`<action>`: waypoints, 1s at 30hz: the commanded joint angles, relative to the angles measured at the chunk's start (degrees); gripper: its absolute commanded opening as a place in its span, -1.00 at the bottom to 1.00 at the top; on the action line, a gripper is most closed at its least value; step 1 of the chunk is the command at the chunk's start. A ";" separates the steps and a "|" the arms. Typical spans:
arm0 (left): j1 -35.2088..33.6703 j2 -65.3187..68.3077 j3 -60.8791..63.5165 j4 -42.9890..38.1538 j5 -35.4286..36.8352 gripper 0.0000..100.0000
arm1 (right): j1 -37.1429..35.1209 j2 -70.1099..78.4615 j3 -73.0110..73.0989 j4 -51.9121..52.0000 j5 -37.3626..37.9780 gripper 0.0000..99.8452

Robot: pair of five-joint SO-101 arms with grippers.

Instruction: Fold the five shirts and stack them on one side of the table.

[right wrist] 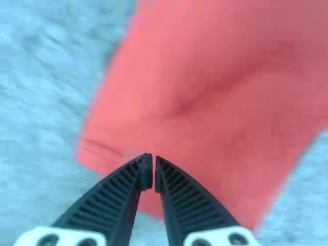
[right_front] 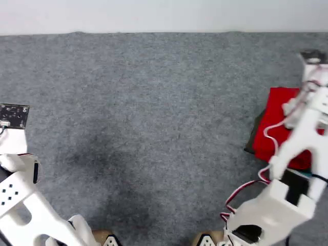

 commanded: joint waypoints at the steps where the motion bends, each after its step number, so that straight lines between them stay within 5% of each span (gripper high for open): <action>1: 0.26 -1.32 -0.57 -0.26 0.26 -0.97 | 7.25 0.66 0.44 -3.74 7.03 -0.98; 7: 0.26 -1.32 -0.40 -0.26 0.26 -0.97 | 15.43 15.96 2.02 -13.14 12.13 -0.98; 19: 0.26 -1.32 -0.66 -1.14 -0.09 -0.97 | 5.58 7.25 -22.42 3.65 9.49 -0.97; 30: 0.26 -1.23 -0.31 -2.46 0.00 -0.97 | 8.04 24.92 -21.63 -27.30 9.58 -0.97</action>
